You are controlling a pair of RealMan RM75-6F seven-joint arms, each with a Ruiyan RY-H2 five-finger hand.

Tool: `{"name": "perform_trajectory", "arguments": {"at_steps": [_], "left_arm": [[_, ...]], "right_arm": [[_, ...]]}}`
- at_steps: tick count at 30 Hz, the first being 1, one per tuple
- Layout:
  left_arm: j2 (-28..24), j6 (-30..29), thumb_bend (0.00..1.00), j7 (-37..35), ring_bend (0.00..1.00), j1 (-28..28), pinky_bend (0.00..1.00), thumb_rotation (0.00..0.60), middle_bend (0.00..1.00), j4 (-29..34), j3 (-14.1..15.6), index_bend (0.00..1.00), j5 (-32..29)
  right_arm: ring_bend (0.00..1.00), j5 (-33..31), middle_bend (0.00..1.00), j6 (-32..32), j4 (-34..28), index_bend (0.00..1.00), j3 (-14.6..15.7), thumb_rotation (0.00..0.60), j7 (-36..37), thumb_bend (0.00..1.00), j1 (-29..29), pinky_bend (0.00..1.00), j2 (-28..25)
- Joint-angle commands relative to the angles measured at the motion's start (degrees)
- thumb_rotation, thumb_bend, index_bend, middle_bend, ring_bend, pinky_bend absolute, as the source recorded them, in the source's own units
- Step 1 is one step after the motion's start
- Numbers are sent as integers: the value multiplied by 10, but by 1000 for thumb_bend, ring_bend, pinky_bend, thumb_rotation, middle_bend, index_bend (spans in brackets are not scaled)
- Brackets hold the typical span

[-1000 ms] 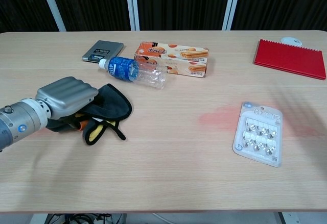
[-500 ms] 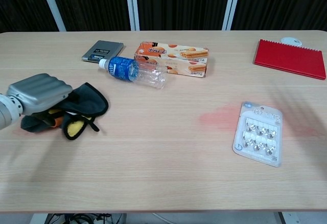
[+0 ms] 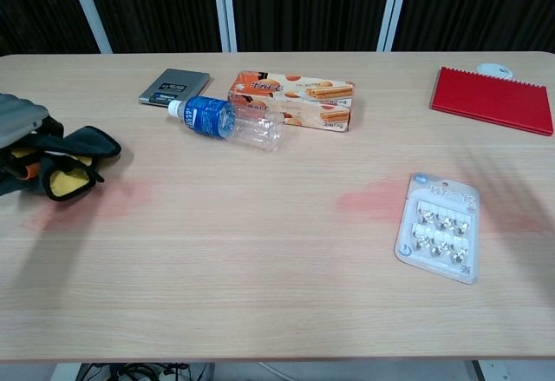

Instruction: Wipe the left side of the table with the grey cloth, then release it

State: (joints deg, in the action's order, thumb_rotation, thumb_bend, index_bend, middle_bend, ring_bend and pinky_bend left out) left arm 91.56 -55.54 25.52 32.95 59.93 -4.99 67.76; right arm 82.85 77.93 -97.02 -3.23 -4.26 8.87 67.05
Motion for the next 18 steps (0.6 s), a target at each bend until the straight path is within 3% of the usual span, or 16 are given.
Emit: {"name": "perform_trajectory", "arguments": {"at_steps": [1,6,13,15,18], "left_arm": [[-8,-11,531,-10,637,7,738,600,709,22,-15,718,4],[-3,-27,528,14,637,33,738,600,708,95,-36,716,17],[23,-42,515,58,621,52,724,600,687,140,-49,692,12],[30,-41,463,72,554,56,666,600,615,147,-48,624,7],[34,-27,290,103,310,61,422,600,335,163,-41,387,-11]], "right_arm": [[0,0,0,0,0,0,0,600,0,135,0,136,0],[0,-1,0,0,0,0,-1,600,2,136,0,136,-1],[0,-2,0,-1,1,0,-1,600,5,136,1,137,-2],[0,-2,0,-1,1,0,-1,600,6,136,0,136,-2],[0,-2,0,-1,1,0,-1,600,7,135,0,136,-3]]}}
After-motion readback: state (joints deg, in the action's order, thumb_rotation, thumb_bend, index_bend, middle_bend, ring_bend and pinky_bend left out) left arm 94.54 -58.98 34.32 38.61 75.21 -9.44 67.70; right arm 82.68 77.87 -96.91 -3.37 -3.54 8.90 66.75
